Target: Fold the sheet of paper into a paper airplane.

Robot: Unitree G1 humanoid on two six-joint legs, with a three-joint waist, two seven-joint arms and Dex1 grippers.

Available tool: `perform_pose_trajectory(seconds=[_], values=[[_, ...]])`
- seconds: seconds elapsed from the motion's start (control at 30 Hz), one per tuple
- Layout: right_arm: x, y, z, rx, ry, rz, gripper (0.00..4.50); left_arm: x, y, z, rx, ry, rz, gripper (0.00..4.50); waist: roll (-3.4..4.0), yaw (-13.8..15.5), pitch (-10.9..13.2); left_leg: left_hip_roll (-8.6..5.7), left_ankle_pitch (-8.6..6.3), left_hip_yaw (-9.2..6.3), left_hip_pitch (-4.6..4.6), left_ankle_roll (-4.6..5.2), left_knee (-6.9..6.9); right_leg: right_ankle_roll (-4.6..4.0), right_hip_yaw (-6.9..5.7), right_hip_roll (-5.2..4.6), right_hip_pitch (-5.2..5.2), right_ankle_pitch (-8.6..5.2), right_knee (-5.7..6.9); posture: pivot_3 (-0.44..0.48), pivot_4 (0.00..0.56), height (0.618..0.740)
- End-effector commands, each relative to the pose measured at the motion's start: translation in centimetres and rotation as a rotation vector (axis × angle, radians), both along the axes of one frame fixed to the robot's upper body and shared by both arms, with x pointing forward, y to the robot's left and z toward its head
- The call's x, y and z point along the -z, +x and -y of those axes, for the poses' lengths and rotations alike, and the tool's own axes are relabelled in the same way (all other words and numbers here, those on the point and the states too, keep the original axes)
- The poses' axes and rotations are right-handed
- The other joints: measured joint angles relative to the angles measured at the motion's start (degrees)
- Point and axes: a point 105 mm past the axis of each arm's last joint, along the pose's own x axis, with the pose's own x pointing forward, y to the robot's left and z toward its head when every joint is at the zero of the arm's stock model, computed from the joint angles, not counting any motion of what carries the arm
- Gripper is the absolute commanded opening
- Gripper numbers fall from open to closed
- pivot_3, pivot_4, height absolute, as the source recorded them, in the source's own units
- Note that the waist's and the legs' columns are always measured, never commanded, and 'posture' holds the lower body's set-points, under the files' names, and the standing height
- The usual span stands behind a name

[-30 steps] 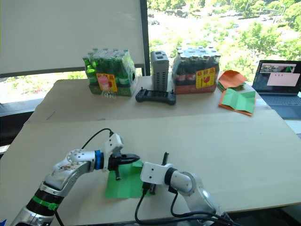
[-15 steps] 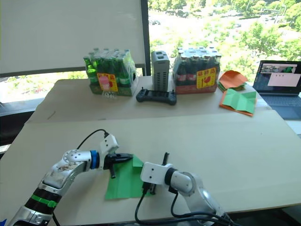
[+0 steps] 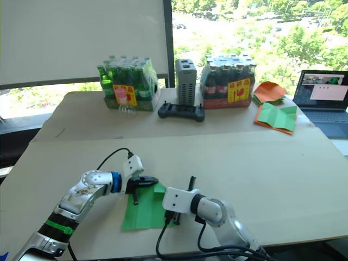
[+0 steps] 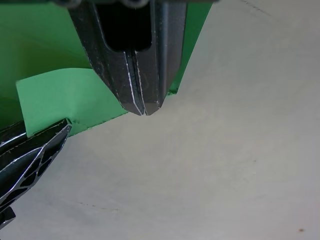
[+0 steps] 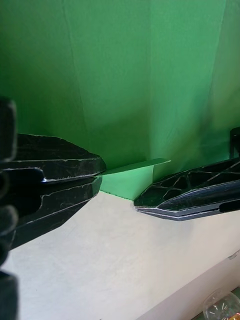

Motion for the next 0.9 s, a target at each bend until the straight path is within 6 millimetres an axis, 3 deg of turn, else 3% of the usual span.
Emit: perform_pose_trajectory(seconds=[0.03, 0.13, 0.33, 0.5, 0.6, 0.8, 0.9], values=[[0.9, -0.1, 0.4, 0.012, -0.035, -0.026, 0.04, 0.9, 0.0, 0.1, 0.005, 0.031, -0.016, 0.0, 0.0, 0.0, 0.0, 0.0, 0.0, 0.0, 0.01, 0.0, 0.0, 0.0, 0.0, 0.0, 0.01, 0.0, 0.0, 0.0, 0.15, 0.728], [0.7, -0.1, 0.4, 0.013, -0.033, -0.023, 0.04, 1.7, -0.4, 0.0, 0.025, 0.068, -0.032, 0.0, 0.0, 0.0, 0.0, 0.0, 0.0, 0.0, 0.03, 0.0, 0.0, 0.0, 0.0, 0.0, 0.03, 0.0, 0.0, 0.0, 0.15, 0.728], [-1.0, 0.0, 0.3, 0.03, 0.07, -0.072, 1.9, 2.3, -0.8, -0.5, 0.025, 0.092, -0.037, 0.0, -0.01, 0.0, 0.0, 0.01, -0.01, 0.0, 0.08, 0.0, -0.02, 0.0, 0.0, 0.0, 0.07, 0.0, 0.0, 0.0, 0.15, 0.728], [-4.6, -0.7, -0.7, -0.024, 0.282, -0.207, 1.9, 2.3, -0.9, -0.5, 0.023, 0.093, -0.037, 0.0, 0.0, -0.1, 0.0, 0.02, -0.01, 0.0, 0.07, 0.01, -0.06, 0.0, 0.01, 0.0, 0.05, 0.0, -0.03, 0.0, 0.15, 0.728], [-5.7, -0.5, -1.1, -0.03, 0.356, -0.26, 1.9, 2.3, -0.9, -0.5, 0.023, 0.097, -0.033, 0.0, 0.0, -0.1, 0.0, 0.03, -0.01, 0.0, 0.08, 0.01, -0.07, 0.0, 0.01, 0.0, 0.05, 0.0, -0.03, 0.0, 0.15, 0.728], [-4.1, 1.5, -1.2, 0.069, 0.324, -0.318, 0.04, 2.1, -0.9, -0.4, 0.022, 0.091, -0.03, 0.0, 0.0, -0.1, 0.0, 0.02, -0.02, 0.0, 0.08, 0.02, -0.1, 0.0, -0.01, -0.01, 0.04, 0.0, -0.02, 0.0, 0.15, 0.728], [-3.4, 2.1, -1.7, 0.081, 0.295, -0.32, 0.04, 2.1, -0.9, -0.4, 0.019, 0.09, -0.029, 0.0, 0.0, -0.2, 0.0, 0.01, -0.02, 0.0, 0.08, 0.02, -0.1, 0.0, -0.01, -0.03, 0.02, 0.0, -0.01, 0.0, 0.15, 0.728]])
